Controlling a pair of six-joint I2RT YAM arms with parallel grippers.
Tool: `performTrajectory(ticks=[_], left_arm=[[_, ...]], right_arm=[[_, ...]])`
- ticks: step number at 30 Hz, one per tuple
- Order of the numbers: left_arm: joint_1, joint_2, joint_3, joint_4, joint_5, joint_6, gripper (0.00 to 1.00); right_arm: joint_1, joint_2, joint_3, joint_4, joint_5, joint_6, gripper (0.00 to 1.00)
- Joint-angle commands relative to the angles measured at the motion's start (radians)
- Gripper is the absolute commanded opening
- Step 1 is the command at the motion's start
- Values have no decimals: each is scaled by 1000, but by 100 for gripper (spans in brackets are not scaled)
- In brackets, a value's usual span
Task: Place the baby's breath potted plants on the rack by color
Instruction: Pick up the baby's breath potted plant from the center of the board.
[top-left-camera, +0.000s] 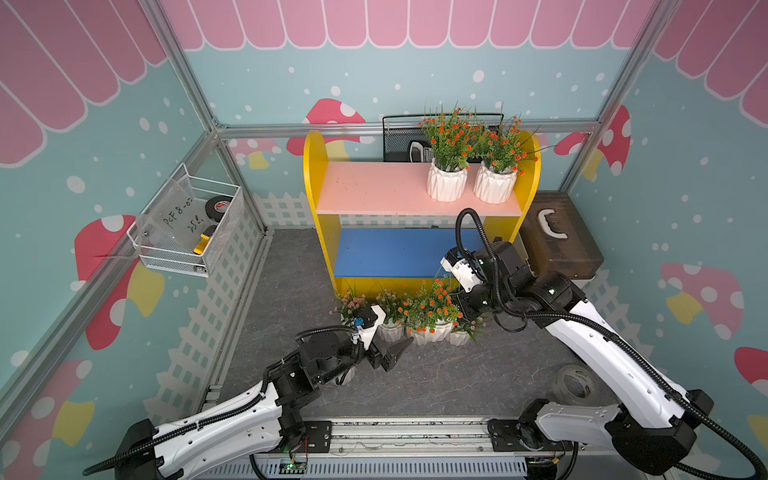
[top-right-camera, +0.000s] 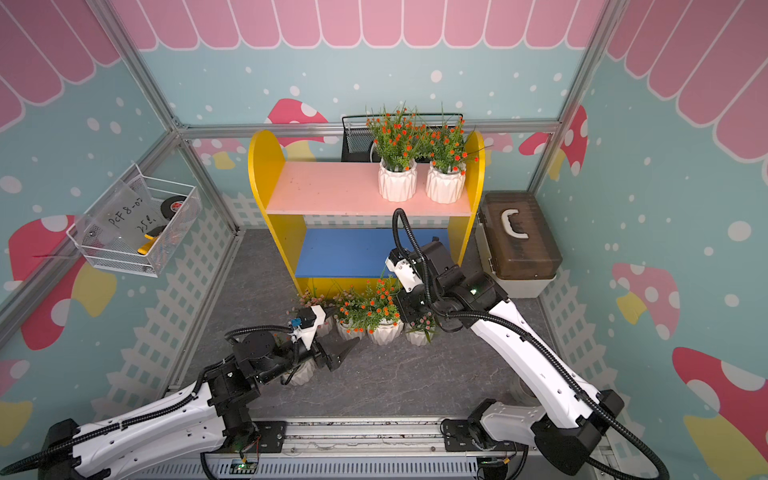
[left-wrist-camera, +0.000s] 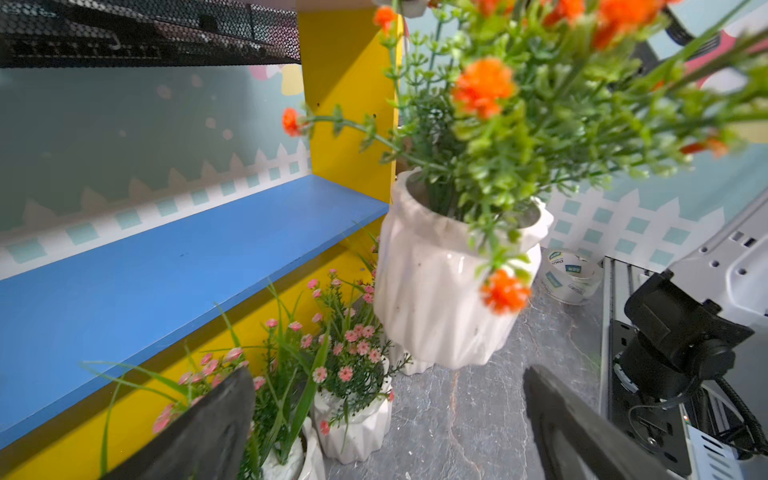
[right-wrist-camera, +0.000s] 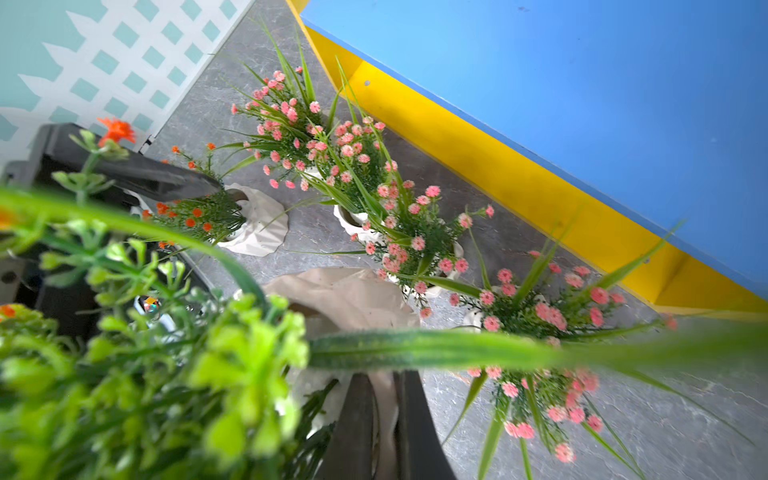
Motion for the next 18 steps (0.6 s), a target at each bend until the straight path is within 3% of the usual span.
performTrajectory(ticks=[1, 6, 18], left_arm=[[-42, 49, 25, 104, -21, 59, 99], [-89, 134, 57, 155, -87, 75, 99], [-104, 289, 142, 189, -138, 59, 99]], right_arm=[[-5, 2, 50, 29, -47, -22, 2], [-4, 18, 62, 44, -71, -20, 1], [-5, 26, 77, 60, -103, -16, 1]])
